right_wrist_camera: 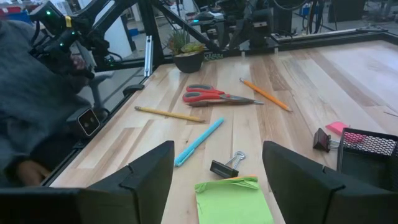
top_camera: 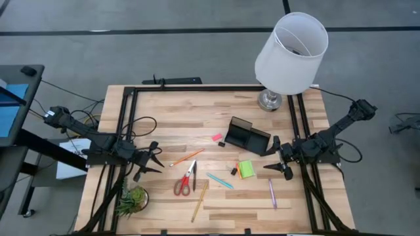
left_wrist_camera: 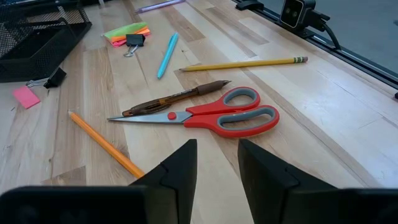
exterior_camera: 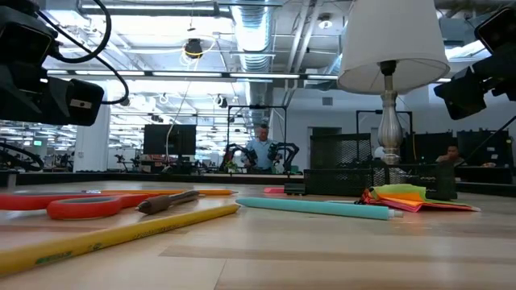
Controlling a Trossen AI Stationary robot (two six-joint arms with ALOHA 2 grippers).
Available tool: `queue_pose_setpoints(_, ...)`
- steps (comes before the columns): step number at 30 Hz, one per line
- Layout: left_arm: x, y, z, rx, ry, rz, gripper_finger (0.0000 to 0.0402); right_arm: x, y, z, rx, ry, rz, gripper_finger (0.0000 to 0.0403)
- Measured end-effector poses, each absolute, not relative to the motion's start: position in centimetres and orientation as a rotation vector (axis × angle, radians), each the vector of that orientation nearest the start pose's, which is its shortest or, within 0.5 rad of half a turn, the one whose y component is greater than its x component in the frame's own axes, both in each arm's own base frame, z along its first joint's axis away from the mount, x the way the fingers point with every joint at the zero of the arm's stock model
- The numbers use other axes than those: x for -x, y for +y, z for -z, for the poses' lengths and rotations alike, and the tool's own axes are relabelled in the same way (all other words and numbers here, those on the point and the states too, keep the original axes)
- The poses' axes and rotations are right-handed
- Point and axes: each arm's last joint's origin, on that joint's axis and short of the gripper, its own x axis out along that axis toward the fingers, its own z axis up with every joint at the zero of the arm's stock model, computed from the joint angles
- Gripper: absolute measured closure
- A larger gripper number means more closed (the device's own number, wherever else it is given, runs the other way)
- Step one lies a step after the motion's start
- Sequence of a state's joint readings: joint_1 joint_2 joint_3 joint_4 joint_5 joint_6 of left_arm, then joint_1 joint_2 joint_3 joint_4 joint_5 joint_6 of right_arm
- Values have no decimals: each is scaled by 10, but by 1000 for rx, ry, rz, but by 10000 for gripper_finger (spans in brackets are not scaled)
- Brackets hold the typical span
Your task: Pick and place office supplies into organizer
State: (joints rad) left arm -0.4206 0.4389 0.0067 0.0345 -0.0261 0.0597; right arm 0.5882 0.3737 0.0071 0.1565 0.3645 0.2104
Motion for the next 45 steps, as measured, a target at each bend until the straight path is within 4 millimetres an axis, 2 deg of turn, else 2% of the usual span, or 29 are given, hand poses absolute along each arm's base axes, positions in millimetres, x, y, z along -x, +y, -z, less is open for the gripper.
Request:
queue_pose_setpoints(8, -108, -48, -131, -117, 377, 396, 293, -103, 56, -148, -113, 209, -202, 163)
queue_pose_setpoints(18, -111, -48, -140, -86, 281, 378, 293, -103, 56, -148, -112, 210, -202, 163)
queue_pose_setpoints(22, -112, -47, -141, 3, 287, 314, 293, -103, 56, -148, -112, 209, -202, 163)
queue_pose_setpoints(30, -112, -44, -127, 174, 436, 132, 293, -103, 56, -148, -112, 209, -200, 163)
queue_pose_setpoints(41, -115, -44, -102, 241, 658, 11, 293, -103, 56, -148, -77, 205, -201, 163)
queue_pose_setpoints(45, -119, -45, -98, 242, 659, -20, 293, -103, 56, -148, -78, 205, -201, 163)
